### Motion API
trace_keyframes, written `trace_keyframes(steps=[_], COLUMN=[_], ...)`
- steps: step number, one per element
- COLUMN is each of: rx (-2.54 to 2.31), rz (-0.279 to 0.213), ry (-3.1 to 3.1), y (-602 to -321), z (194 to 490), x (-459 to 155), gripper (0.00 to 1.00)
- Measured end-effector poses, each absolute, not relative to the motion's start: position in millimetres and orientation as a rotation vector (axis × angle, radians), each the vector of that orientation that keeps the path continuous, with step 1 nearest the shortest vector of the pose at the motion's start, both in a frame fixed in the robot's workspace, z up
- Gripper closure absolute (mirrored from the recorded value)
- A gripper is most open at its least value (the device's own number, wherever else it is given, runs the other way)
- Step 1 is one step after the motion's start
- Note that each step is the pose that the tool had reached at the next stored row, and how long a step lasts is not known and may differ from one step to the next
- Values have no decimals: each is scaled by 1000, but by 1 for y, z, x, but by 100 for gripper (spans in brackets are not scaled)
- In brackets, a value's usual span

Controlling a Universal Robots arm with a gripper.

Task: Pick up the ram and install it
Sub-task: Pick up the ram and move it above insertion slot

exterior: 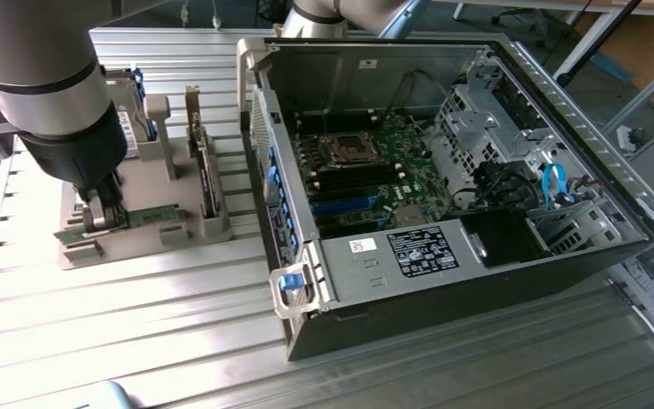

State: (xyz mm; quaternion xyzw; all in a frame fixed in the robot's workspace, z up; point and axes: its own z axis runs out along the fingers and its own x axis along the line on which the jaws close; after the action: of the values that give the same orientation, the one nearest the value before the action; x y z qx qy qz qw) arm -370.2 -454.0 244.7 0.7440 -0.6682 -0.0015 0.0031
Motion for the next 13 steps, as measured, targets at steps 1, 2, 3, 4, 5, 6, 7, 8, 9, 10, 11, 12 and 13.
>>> trace_keyframes(steps=[1,2,3,4,5,6,7,8,9,10,11,12,13], rx=[2333,2333,2333,2333,2333,2333,2333,2333,2333,2333,2333,2333,2333], rz=[-5,-5,-5,-5,-5,-5,-5,-5,-5,-5,-5,-5,-5], ry=[-2095,-2095,-2095,-2095,-2095,-2095,-2095,-2095,-2095,-2095,-2095,-2095,-2095], y=[-454,-454,-454,-454,-454,-454,-454,-454,-454,-454,-454,-454,-454], z=[246,247,248,249,250,251,252,254,255,256,257,257,259], x=[-370,-370,-370,-370,-370,-370,-370,-370,-370,-370,-370,-370,-370], gripper=[86,86,86,86,86,86,86,86,86,86,86,86,86])
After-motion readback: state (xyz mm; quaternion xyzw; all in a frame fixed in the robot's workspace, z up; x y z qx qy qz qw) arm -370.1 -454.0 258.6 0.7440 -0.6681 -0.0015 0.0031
